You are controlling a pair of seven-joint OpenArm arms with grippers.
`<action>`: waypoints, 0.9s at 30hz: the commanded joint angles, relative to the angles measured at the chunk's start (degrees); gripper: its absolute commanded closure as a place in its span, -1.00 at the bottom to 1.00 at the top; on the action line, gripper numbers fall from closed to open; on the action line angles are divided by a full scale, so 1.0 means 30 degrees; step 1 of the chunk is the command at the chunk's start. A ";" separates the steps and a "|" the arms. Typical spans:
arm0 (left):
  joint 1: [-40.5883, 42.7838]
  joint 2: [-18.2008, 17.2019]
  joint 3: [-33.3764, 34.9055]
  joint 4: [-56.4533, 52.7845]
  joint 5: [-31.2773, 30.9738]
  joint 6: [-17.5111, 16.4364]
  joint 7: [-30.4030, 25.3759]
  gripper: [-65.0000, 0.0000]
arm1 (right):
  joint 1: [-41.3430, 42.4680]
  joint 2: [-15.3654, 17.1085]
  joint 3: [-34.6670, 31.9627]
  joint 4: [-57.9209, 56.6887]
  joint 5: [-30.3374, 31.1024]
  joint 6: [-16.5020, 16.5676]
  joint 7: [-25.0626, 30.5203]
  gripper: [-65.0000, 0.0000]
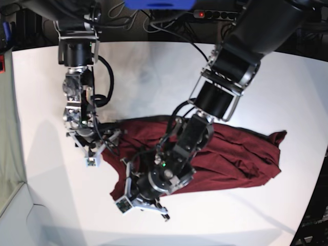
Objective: Layout the t-shirt on the table in an organized manner, then fold the t-shirt properly
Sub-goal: 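Grasp a shirt edge with the right gripper beside the left gripper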
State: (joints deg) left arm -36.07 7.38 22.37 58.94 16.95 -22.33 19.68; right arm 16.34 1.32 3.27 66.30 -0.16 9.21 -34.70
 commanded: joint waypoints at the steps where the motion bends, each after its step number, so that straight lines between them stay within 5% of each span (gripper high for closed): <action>1: -0.0766 0.0252 -0.0058 0.0442 -0.0097 0.0190 -0.0480 0.99 | 0.0517 0.0101 0.0039 0.0331 0.0040 0.0050 0.0357 -0.21; 10: -0.0766 0.0164 -0.0087 0.1526 -0.0126 0.0190 -0.0509 1.00 | 0.0459 0.0336 0.0010 -0.0519 0.0011 0.0050 0.0357 -0.05; 16: -0.0766 0.0135 -0.0087 0.2347 -0.0097 0.0190 -0.0597 1.00 | 0.0488 0.0365 0.0039 -0.0255 0.0011 0.0050 0.0328 0.96; 27: -0.0766 0.0135 -0.0907 0.4398 -0.0097 0.0190 -0.0685 1.00 | -0.0274 0.0336 -0.0078 0.8741 0.0011 0.0050 0.0152 1.00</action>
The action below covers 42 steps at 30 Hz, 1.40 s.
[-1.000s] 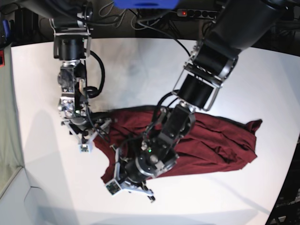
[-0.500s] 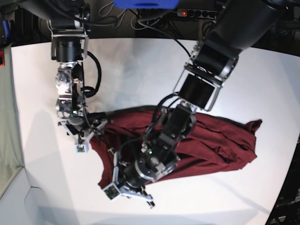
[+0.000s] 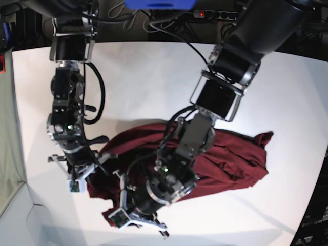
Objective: Layout the t-shirt on the table in an organized manner, then fold the t-shirt properly
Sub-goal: 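Grasp a shirt edge with the right gripper beside the left gripper, then raise both grippers high, holding the shirt hanging between them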
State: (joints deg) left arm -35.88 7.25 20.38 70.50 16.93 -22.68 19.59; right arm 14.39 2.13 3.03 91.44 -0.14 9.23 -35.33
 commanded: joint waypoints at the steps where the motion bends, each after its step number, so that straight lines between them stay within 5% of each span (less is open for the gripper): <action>1: -0.0832 0.0208 -0.0625 0.0720 -0.0090 0.0306 -0.0656 1.00 | 0.0462 0.0037 0.0002 0.0949 0.0003 0.0043 0.0363 1.00; 15: -0.2590 0.0208 -0.2823 0.4236 -0.0090 0.0335 -0.1858 1.00 | 0.4243 0.0008 0.0002 0.7337 0.0003 0.0043 0.0363 1.00; 23: -0.4319 0.0178 -0.4200 0.5672 -0.0178 0.1595 -0.1975 1.00 | 0.7290 0.0066 -0.0027 0.7542 0.0003 0.0043 0.0363 1.00; 42: -0.9857 0.0325 -0.6428 0.4969 -0.0178 0.1713 -0.2004 1.00 | 1.2653 0.0037 -0.1112 0.7601 0.0003 0.0043 0.0363 1.00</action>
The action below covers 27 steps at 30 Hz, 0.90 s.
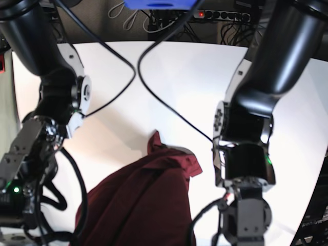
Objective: Layout the t-shirt on the table in an organized manner, then fold the t-shirt properly
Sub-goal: 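Raise both grippers high, holding the shirt hanging between them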
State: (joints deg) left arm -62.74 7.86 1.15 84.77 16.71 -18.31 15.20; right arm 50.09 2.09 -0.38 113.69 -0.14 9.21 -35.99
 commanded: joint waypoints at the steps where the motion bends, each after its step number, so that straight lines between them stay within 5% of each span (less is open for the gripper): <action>1: -0.1138 0.0091 -0.0104 0.0211 -0.0105 0.0256 -0.0540 1.00 | 0.1019 0.0022 0.0025 0.0155 0.0003 0.0050 0.0582 1.00; 14: -0.4087 -0.0026 -0.1335 0.0211 -0.0017 0.0285 -0.0540 1.00 | 0.4389 -0.0036 -0.0590 0.0038 0.0003 0.0050 0.0582 1.00; 27: -0.4087 -0.0729 -0.2536 0.0211 0.0013 0.0285 -0.0452 1.00 | 0.5151 -0.0329 -0.0825 0.0067 -0.0026 0.0050 0.0553 1.00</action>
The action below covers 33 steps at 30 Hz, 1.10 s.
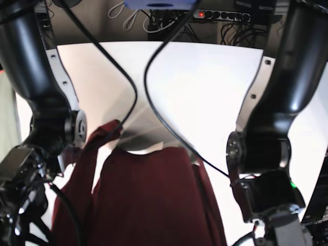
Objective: Layout the t-shirt on the table in an organized manner, then fold the t-shirt properly
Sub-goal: 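Raise both grippers high, holding the shirt hanging between them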
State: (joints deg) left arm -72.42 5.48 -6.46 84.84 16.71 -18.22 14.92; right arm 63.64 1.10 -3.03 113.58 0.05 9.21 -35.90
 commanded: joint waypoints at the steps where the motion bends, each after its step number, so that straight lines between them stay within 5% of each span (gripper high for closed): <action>1: -0.0859 0.0065 -0.0001 0.0190 0.0013 0.0256 -0.0357 1.00 | 0.0605 -0.0148 0.0057 0.0104 -0.0091 0.0050 0.0523 1.00; 9: -0.0859 -0.0169 0.0028 -0.1217 -0.0017 0.0256 -0.0474 1.00 | -0.0157 -0.1467 0.0027 0.0250 -0.0238 0.0050 0.0523 1.00; 16: -0.0859 0.0212 0.0028 -0.3210 -0.0105 0.0256 -0.0621 0.99 | -0.1300 -0.3137 0.0086 0.0250 -0.2524 0.0021 0.0670 1.00; 23: -0.0859 0.1175 0.0058 -0.5994 0.0013 0.0256 -0.3346 0.99 | -0.3293 -0.3108 0.0408 0.0279 -0.3461 -0.0067 0.0729 1.00; 30: -0.0859 0.1175 0.1025 -0.8602 -0.0105 0.0256 -0.4313 0.99 | -0.5168 -0.2639 0.3368 0.0309 -0.3579 -0.0067 0.0729 1.00; 33: -0.0723 0.1175 0.2373 -0.9862 -0.0134 0.1164 -0.5222 0.99 | -0.6077 -0.2082 0.4247 0.0484 -0.3549 -0.0067 0.0729 1.00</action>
State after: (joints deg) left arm -71.81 8.93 0.95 54.26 16.51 -16.67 1.17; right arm 43.59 -5.37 9.76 114.10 -10.24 9.41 -35.48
